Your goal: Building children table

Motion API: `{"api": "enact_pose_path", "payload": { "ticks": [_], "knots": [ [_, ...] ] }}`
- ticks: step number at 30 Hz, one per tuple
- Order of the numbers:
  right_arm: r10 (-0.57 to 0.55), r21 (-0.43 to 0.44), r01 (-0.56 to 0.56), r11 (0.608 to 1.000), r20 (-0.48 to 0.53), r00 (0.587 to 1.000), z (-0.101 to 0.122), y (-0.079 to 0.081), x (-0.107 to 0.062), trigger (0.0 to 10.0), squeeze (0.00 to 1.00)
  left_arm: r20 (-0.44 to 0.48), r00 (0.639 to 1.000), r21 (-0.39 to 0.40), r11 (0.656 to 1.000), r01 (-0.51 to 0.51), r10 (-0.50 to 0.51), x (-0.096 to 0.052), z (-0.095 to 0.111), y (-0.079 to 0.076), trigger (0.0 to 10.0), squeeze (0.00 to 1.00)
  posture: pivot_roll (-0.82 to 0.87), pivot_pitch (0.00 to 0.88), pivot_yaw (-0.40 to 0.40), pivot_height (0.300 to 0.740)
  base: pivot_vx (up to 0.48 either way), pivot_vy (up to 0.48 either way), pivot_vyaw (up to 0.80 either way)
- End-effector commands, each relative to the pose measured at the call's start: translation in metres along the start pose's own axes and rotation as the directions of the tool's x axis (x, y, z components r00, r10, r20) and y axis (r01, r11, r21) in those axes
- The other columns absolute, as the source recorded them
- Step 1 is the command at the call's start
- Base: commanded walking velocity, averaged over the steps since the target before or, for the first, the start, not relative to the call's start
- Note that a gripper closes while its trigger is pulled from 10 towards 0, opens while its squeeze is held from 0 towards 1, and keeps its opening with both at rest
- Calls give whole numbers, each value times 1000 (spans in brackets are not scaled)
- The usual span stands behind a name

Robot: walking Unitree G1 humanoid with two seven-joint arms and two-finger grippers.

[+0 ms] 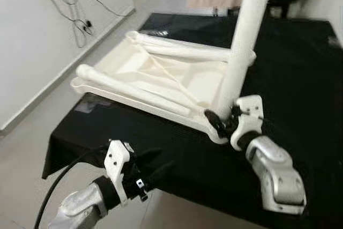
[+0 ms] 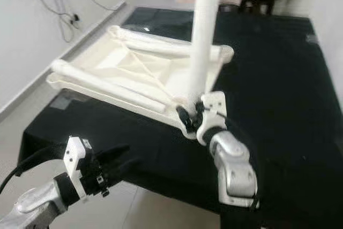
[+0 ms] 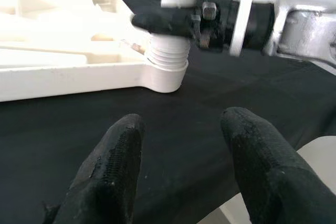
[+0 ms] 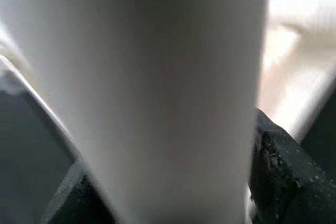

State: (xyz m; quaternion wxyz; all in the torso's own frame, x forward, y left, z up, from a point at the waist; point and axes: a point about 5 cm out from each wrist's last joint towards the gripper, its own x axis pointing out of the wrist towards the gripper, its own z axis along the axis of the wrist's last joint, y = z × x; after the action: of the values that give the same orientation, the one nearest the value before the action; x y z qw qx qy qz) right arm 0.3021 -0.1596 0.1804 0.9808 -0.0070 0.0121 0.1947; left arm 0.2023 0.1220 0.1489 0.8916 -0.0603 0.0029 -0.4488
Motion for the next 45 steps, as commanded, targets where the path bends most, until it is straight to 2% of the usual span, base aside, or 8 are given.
{"api": "enact_pose_path", "payload": {
  "ticks": [1, 9, 10, 14, 29, 39, 42, 45],
  "knots": [
    [166, -34, -166, 986, 10, 986, 5, -2, 9, 10000, 0, -7, 1000, -5, 1000, -10, 10, 1, -5, 2, 10000, 0, 1, 100, 68, 740, 0, 0, 0],
    [502, -48, -505, 862, -56, 863, 5, -4, 26, 9686, 0, -2, 1000, -9, 1000, -8, 8, 9, -9, 5, 10000, 0, 4, 86, 58, 740, 0, 0, 0],
    [511, -44, -513, 858, -39, 859, 7, -5, 30, 3725, 0, 0, 1000, -10, 1000, -8, 8, 10, -10, 5, 10000, 0, 5, 85, 58, 740, 0, 0, 0],
    [533, -44, -533, 845, -15, 846, 11, -8, 36, 0, 0, 0, 1000, -11, 1000, -8, 8, 12, -11, 6, 10000, 0, 4, 82, 54, 740, 0, 0, 0],
    [-382, -85, 374, 923, -109, 918, -26, -11, 17, 0, 0, 10, 1000, -20, 1000, -15, 15, 12, -12, 10, 10000, 0, -34, 93, 48, 740, 0, 0, 0],
    [-245, -62, 239, 969, -104, 964, -37, 8, 19, 0, 0, 16, 1000, -20, 1000, -18, 19, 15, -12, 13, 10000, 0, -46, 81, 54, 740, 0, 0, 0],
    [-255, -70, 250, 966, -82, 963, -29, -1, 28, 10000, 0, 21, 999, -19, 999, -27, 27, 16, -12, 13, 10000, 0, -40, 77, 46, 740, 0, 0, 0],
    [-157, -52, 155, 987, -35, 987, -20, 1, 37, 10000, 584, 26, 999, -18, 999, -39, 39, 16, -12, 14, 10000, 0, -37, 79, 46, 740, 0, 0, 0]
  ]
}}
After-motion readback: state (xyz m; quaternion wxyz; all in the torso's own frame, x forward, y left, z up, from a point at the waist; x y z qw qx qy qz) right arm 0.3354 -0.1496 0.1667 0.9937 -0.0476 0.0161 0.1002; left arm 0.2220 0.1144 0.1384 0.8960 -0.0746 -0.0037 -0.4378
